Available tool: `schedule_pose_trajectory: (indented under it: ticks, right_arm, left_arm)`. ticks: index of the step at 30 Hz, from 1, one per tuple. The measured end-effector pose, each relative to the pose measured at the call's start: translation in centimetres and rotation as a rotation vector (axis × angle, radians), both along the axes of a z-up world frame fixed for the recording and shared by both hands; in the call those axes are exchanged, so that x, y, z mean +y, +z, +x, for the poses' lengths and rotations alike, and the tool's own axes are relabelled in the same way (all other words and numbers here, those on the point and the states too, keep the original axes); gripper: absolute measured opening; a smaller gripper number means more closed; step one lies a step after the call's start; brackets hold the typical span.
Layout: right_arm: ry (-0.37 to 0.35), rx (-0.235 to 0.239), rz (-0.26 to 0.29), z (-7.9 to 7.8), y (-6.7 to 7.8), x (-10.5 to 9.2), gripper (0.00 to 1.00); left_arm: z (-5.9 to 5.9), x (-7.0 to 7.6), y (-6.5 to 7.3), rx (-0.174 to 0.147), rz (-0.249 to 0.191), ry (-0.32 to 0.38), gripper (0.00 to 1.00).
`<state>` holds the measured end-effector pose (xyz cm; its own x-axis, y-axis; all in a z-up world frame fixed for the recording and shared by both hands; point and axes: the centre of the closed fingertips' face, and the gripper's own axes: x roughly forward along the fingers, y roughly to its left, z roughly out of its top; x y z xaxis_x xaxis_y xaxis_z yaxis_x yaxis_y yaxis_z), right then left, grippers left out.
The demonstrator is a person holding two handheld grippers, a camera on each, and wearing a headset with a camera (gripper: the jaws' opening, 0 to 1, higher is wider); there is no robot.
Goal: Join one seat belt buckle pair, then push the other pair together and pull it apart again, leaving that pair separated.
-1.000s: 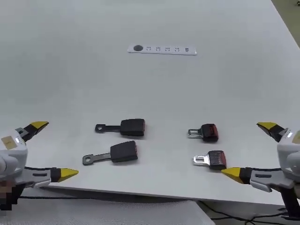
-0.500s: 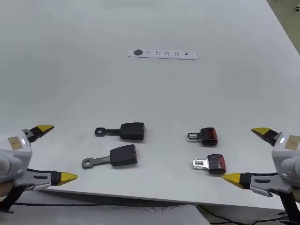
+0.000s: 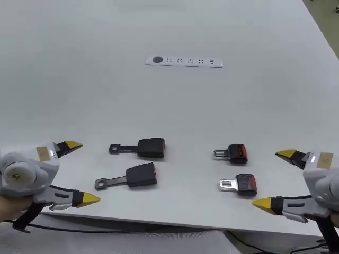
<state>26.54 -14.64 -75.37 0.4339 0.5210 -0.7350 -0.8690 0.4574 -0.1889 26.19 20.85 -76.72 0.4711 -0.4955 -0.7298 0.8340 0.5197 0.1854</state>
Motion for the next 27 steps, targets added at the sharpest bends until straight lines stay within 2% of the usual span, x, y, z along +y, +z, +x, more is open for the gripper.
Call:
schedule_pose_trajectory:
  ticks: [2,6,8,10,15,16,17,19,21,23,27]
  right_arm:
    - [0.007,0.003,-0.006,0.1,-0.1,0.0,0.72]
    - [0.021,0.021,-0.005,0.3,-0.3,0.2,0.71]
    - [0.027,0.029,-0.006,0.4,-0.4,0.2,0.71]
    - [0.035,0.036,-0.011,0.5,-0.6,0.2,0.71]
    - [0.071,0.037,-0.025,0.4,-1.0,0.7,0.68]
    - [0.081,0.036,-0.021,0.4,-1.0,0.9,0.66]
    - [0.090,0.034,-0.019,0.3,-1.0,1.0,0.65]
    - [0.102,0.036,-0.032,0.3,-1.3,1.2,0.65]
    - [0.110,0.042,-0.039,0.4,-1.6,1.3,0.65]
    - [0.120,0.049,-0.047,0.4,-1.8,1.4,0.64]
    - [0.142,0.063,-0.060,0.6,-2.4,1.5,0.62]
  left_arm:
    - [0.3,-0.4,-0.2,0.003,0.008,-0.005,0.83]
    - [0.7,-1.1,-0.7,0.029,-0.003,-0.001,0.82]
    - [0.6,-1.7,-1.1,0.054,0.002,-0.001,0.79]
    - [0.6,-2.2,-1.5,0.058,0.008,-0.007,0.78]
    - [0.9,-3.5,-2.5,0.080,0.009,-0.023,0.76]
    - [0.9,-3.7,-2.8,0.094,0.009,-0.023,0.75]
    - [0.8,-3.8,-3.0,0.107,0.014,-0.026,0.74]
    - [0.7,-4.2,-3.5,0.112,0.032,-0.052,0.75]
    - [0.6,-4.5,-4.0,0.136,0.036,-0.059,0.75]
    - [0.7,-4.8,-4.2,0.137,0.042,-0.066,0.74]
    - [0.7,-5.3,-4.8,0.161,0.049,-0.077,0.71]
